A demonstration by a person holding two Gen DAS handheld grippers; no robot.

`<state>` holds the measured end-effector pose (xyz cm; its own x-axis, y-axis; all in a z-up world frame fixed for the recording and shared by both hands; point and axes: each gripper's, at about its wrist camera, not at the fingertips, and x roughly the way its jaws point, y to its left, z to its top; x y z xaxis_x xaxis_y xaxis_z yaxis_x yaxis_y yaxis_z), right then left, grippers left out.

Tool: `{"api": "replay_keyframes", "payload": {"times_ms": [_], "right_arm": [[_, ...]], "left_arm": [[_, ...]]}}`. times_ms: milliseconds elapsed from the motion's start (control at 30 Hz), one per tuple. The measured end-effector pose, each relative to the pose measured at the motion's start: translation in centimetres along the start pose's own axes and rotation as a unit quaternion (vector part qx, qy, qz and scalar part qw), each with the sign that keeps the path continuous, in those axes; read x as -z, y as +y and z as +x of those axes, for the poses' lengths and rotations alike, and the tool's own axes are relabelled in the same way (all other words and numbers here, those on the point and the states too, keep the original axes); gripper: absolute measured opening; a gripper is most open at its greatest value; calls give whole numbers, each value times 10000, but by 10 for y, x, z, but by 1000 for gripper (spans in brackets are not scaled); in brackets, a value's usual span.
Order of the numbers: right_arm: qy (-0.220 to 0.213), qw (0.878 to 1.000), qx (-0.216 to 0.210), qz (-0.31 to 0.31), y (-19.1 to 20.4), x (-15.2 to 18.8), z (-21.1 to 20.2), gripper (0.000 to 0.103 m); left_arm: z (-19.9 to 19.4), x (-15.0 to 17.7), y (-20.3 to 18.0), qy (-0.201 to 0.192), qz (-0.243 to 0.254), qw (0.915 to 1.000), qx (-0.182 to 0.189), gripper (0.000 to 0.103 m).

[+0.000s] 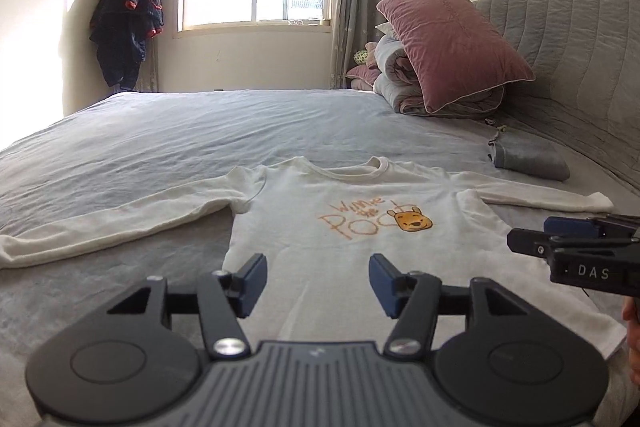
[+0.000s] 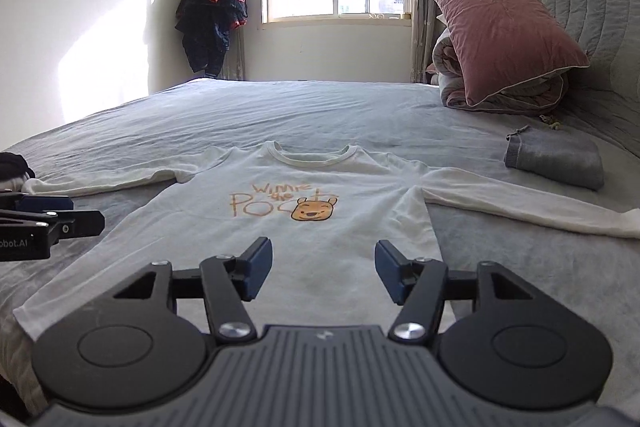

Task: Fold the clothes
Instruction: 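Open both grippers and smooth the sweatshirt body flat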

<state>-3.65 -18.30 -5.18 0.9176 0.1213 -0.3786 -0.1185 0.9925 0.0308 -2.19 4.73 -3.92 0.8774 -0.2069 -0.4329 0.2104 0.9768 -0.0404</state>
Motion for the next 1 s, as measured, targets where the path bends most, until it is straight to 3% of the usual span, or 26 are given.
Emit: {"api": "replay_keyframes", "payload": {"times_ms": [100,233,333,400,433,533,1000], "right_arm": [[-1,9999,105,73,-1,-24,38,62],[203,9995,233,65,-3,-42,92,71],[555,9980,309,-51,-7,-35,130,83],[1140,9927,374,-109,-15,-12,156,92],[1155,9928,328,-32,-21,-1,159,98],[1182,9928,95,143,-29,-3,154,103],[1308,9913,-88,-128,-37,2,132,103]], "left_arm": [[39,-20,-1,56,-169,9997,153,68],[88,-26,8,223,-520,9984,75,78],[118,-13,12,520,-514,9973,7,88],[135,4,15,803,-367,9961,-33,92],[138,6,13,882,-271,9957,-44,99],[140,5,6,1013,-13,9948,-59,102],[122,10,12,1142,393,9925,184,103]]}}
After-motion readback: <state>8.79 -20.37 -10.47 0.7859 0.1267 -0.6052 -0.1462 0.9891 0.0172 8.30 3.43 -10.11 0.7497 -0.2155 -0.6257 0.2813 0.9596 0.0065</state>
